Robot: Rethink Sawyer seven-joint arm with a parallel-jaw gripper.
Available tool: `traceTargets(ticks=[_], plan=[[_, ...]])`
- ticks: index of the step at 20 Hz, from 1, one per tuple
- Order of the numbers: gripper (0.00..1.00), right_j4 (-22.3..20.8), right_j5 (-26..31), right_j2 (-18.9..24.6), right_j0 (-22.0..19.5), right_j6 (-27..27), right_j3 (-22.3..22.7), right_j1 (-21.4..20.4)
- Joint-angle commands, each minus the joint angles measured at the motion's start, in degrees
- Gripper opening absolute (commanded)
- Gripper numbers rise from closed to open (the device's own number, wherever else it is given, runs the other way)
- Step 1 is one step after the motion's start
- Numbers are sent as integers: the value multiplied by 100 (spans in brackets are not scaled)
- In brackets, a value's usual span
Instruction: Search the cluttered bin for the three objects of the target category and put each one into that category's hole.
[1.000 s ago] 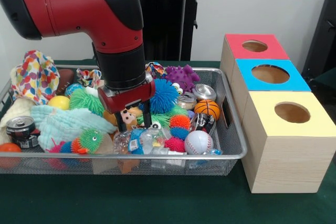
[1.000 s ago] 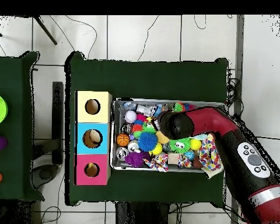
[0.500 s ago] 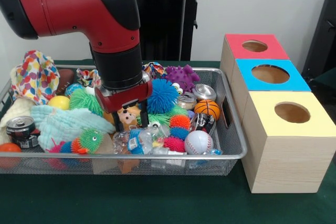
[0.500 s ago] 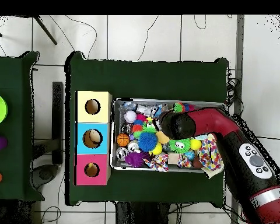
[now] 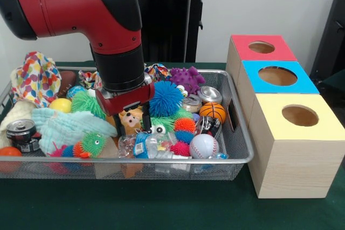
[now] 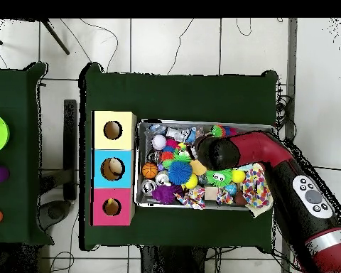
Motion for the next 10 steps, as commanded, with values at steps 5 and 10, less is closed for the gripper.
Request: traceTargets(ticks=[5,10], plan=[[100,-259,742,-246,-57,-1762,-56,68],[100,-250,793,-309,-54,-1666,9,52]])
